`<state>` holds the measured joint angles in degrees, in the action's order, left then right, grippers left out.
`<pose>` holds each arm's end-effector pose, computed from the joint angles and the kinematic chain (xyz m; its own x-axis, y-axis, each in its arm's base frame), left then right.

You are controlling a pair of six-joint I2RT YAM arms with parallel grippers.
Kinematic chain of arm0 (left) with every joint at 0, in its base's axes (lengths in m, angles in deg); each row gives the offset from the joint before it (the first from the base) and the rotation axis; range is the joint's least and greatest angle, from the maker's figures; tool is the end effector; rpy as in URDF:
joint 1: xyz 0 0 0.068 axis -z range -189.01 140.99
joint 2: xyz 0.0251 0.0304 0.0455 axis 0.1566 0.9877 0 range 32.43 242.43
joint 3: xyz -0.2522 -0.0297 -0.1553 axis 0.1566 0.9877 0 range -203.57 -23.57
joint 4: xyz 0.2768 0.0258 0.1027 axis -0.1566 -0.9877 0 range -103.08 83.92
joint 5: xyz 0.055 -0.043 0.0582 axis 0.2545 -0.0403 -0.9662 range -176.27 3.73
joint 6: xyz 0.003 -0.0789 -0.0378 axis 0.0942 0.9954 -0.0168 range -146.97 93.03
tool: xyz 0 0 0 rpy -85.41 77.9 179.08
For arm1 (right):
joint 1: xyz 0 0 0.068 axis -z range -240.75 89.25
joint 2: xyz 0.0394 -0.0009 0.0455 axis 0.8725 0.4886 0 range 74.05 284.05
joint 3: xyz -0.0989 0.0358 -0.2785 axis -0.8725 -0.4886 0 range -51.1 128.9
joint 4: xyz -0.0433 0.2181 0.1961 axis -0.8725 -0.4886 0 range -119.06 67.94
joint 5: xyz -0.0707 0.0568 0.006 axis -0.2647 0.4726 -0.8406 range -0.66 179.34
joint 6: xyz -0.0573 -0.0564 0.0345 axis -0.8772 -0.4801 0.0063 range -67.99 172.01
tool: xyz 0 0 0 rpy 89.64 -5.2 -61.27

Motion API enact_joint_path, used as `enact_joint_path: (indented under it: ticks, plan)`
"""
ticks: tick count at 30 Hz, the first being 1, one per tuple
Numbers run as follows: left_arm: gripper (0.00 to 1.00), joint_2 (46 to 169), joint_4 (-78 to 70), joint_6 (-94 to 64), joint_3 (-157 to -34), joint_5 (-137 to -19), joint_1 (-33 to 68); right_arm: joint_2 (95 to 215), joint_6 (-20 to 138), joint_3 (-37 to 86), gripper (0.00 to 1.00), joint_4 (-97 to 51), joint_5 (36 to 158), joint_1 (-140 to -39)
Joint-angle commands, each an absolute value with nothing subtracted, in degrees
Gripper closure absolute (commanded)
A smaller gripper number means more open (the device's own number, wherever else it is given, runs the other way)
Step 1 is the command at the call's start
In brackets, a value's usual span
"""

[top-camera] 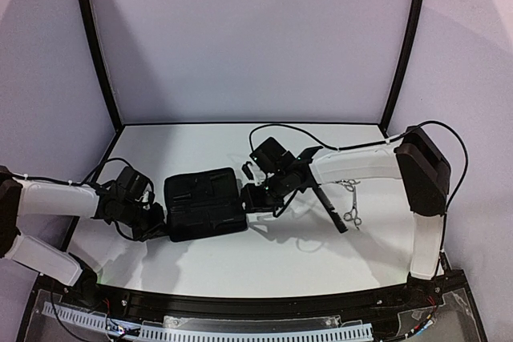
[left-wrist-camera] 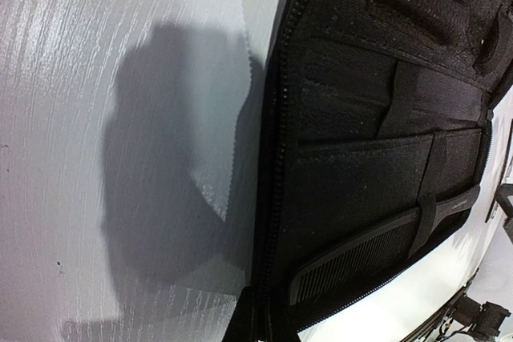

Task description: Sort the hair-cutting tools

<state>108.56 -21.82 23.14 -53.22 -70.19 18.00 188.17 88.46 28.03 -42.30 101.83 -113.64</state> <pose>0.2197 -0.1360 0.1001 -0.9286 -0.3541 -0.1109 -0.2511 0.8197 -0.5148 0.2818 0.4002 0.1423 -0.9056 -0.2354 -0.3529 -0.3915 0.7840 0.4817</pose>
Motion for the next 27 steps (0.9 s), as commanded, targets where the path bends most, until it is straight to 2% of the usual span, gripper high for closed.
enact_joint_path:
  ticks: [1,27]
  plan:
    - [0.99,108.33,-21.32,22.86,-52.10,-69.68,18.15,189.21,87.01,32.14,0.54,-45.65,97.97,-115.55]
    - [0.99,108.14,-20.42,23.42,-51.41,-68.55,18.15,195.67,87.94,38.35,0.63,-52.75,91.87,-119.30]
